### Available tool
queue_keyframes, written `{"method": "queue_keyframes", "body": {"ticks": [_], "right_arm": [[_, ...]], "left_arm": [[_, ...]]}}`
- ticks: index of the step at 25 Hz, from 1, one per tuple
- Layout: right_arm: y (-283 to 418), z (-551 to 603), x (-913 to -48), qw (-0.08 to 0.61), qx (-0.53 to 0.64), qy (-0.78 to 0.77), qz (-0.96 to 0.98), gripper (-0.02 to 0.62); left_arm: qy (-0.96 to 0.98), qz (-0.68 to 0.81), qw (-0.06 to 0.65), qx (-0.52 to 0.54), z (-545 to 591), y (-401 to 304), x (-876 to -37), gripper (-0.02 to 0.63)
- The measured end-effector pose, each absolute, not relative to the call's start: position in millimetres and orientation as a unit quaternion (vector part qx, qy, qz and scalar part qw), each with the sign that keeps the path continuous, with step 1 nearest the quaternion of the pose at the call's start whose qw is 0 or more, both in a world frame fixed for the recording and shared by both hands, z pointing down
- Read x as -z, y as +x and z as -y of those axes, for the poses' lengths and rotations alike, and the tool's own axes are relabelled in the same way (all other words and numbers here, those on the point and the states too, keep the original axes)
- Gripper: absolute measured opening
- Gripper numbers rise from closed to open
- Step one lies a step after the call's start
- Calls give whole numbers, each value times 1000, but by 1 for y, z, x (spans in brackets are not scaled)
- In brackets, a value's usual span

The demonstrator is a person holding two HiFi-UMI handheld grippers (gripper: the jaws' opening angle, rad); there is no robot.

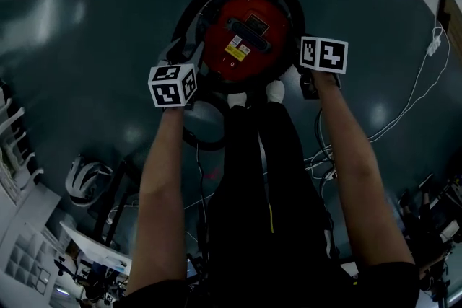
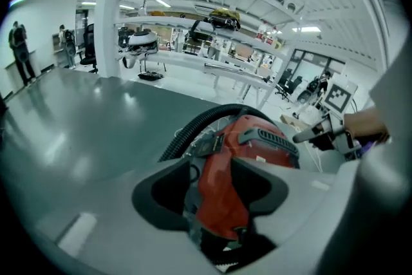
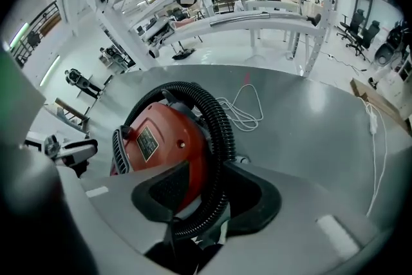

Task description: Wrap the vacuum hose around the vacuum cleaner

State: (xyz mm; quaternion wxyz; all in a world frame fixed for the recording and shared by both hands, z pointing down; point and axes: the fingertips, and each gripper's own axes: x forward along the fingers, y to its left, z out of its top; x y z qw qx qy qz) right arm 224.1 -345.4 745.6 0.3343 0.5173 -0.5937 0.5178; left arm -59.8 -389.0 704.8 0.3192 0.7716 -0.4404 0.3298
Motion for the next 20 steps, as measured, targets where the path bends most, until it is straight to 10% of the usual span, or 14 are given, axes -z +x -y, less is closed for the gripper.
{"method": "queue_keyframes", "body": {"ticks": [20], "right_arm": [[50, 290, -723, 335, -487, 380, 712, 122]], "left_arm": [[640, 538, 450, -315, 244, -122, -788, 201]]}}
